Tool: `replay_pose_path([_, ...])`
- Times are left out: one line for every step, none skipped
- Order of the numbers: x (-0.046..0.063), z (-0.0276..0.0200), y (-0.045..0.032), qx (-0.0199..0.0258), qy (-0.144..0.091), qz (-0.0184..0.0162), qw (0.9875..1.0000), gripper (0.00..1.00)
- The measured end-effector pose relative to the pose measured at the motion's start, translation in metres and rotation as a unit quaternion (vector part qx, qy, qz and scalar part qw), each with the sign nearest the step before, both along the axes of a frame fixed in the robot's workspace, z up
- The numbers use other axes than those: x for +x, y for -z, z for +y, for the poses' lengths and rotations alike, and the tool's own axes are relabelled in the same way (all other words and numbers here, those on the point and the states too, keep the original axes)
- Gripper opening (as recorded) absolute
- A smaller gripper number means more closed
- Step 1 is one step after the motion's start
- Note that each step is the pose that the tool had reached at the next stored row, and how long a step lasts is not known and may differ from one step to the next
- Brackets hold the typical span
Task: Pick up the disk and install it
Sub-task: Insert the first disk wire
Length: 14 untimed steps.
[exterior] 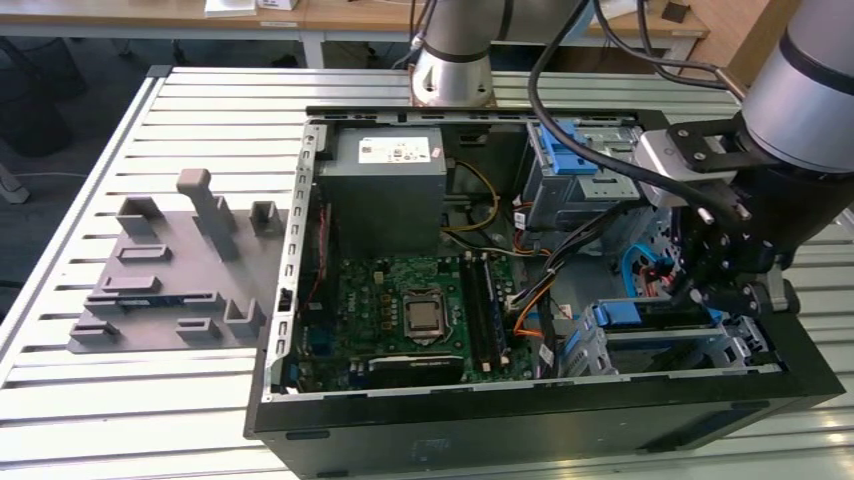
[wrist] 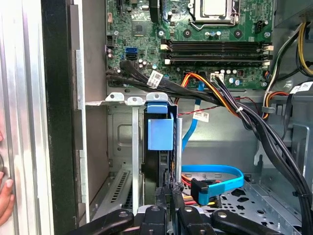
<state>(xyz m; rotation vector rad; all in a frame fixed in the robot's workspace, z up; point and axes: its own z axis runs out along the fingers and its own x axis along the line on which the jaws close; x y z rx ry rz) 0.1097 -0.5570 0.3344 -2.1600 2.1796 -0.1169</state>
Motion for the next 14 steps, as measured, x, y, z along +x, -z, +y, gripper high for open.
replay_pose_path([0.0, 0.0, 0.0002, 0.0017, 0.0, 0.0, 1.0, 0.16])
replay_pose_path([0.0, 0.0001, 0.0003, 0.0031, 0.0, 0.0, 1.0, 0.16])
replay_pose_path([0.0, 0.0001, 0.0005, 0.0037, 0.0, 0.0, 1.0, 0.16])
replay_pose_path([0.0, 0.0001, 0.0007, 0.0039, 0.0, 0.0, 1.0, 0.16])
replay_pose_path([0.0, 0.0, 0.0009, 0.004, 0.0, 0.0, 1.0, 0.16])
replay_pose_path([0.0, -0.0002, 0.0011, 0.0041, 0.0, 0.0, 1.0, 0.16])
replay_pose_path([0.0, -0.0003, 0.0011, 0.0041, 0.0, 0.0, 1.0, 0.16])
replay_pose_path([0.0, -0.0005, 0.0012, 0.004, 0.0, 0.0, 1.0, 0.16])
replay_pose_path([0.0, -0.0006, 0.0013, 0.004, 0.0, 0.0, 1.0, 0.16])
replay_pose_path([0.0, -0.0006, 0.0014, 0.004, 0.0, 0.0, 1.0, 0.16])
replay_pose_path([0.0, -0.0007, 0.0015, 0.004, 0.0, 0.0, 1.0, 0.16])
replay_pose_path([0.0, -0.0008, 0.0016, 0.0039, 0.0, 0.0, 1.0, 0.16])
replay_pose_path([0.0, -0.0009, 0.0018, 0.0038, 0.0, 0.0, 1.0, 0.16])
replay_pose_path([0.0, -0.0009, 0.002, 0.0038, 0.0, 0.0, 1.0, 0.16])
